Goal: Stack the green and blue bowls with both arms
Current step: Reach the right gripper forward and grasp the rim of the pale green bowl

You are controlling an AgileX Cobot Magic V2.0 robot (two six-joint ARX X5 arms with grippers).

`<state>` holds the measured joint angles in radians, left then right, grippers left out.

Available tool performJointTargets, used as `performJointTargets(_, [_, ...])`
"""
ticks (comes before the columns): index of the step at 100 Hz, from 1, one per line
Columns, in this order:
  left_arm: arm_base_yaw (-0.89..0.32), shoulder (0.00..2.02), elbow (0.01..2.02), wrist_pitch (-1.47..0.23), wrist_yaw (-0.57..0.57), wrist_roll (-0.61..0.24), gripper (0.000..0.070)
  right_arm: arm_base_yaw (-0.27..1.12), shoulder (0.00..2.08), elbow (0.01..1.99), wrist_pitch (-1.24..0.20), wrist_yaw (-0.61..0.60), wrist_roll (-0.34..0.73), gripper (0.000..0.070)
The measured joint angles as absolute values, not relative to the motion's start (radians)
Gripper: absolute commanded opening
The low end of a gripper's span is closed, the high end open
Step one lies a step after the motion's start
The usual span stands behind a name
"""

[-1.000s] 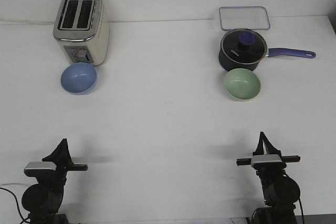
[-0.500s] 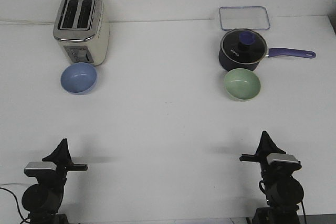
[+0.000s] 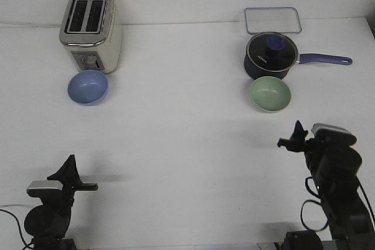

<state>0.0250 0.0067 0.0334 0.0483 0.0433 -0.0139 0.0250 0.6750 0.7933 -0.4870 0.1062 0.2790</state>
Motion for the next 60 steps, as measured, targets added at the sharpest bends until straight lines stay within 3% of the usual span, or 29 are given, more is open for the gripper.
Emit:
performJointTargets(12, [0.025,0.007,0.033,0.048,0.043,-0.014,0.0014,0.016,0.878,0.921,-0.516,0.086,0.268,0.0567])
performJointTargets(60, [0.025,0.007,0.033,0.048,0.043,-0.014,0.0014,-0.109,1.614,1.298,-0.553,0.025,0.164,0.0564])
